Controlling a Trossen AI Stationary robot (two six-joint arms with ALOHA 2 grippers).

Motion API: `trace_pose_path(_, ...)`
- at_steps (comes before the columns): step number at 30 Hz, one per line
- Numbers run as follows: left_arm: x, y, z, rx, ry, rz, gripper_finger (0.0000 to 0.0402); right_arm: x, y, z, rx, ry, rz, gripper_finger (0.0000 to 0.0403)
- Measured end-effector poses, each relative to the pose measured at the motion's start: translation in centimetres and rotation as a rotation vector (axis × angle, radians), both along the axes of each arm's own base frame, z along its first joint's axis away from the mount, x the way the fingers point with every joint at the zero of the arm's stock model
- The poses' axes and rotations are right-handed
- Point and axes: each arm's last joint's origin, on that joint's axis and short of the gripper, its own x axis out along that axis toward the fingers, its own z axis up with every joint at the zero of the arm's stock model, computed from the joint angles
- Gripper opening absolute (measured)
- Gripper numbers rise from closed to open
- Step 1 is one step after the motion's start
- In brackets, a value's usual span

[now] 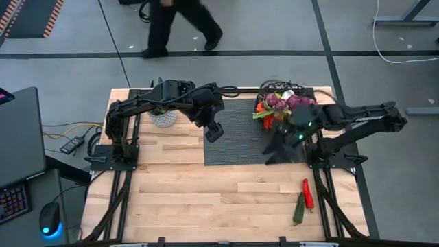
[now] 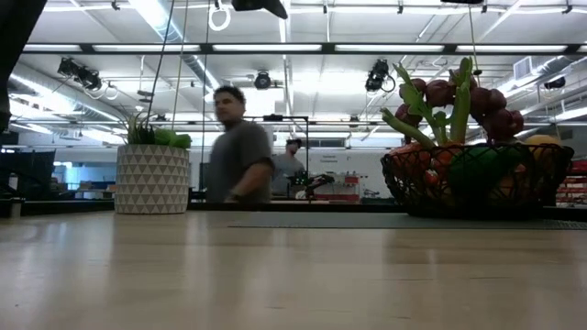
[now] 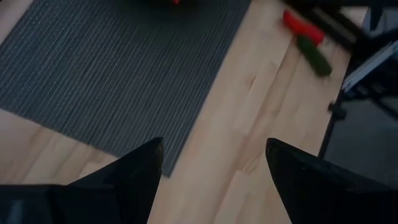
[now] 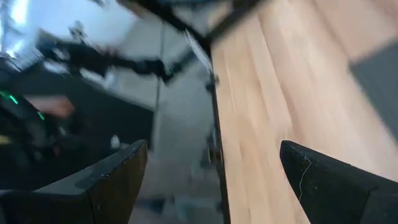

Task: Build produce basket
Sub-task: Put the green chili pepper into the black basket

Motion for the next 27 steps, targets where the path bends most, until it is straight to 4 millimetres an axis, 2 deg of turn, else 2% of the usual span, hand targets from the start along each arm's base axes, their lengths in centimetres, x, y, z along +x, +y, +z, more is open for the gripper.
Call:
trace_pose_path(7,-0.9,-0.1,-0.5,0.045,0.099,-0.096,0.029,-0.2,2.5,-3.2,0.018,0.366,0.051,0.0373)
trace_pose_path(19,-0.6,-0.1,-0.4,0.118,0.068,-0.208,0.029,0.8,7.5,-7.5,0.157,0.898,-0.021,0.0373)
trace_pose_path(27,-0.5,-1.3,-0.4,0.085,0.064,-0.188,0.029,-0.9,12.5,-9.6,0.035,1.038,0.123,0.0373)
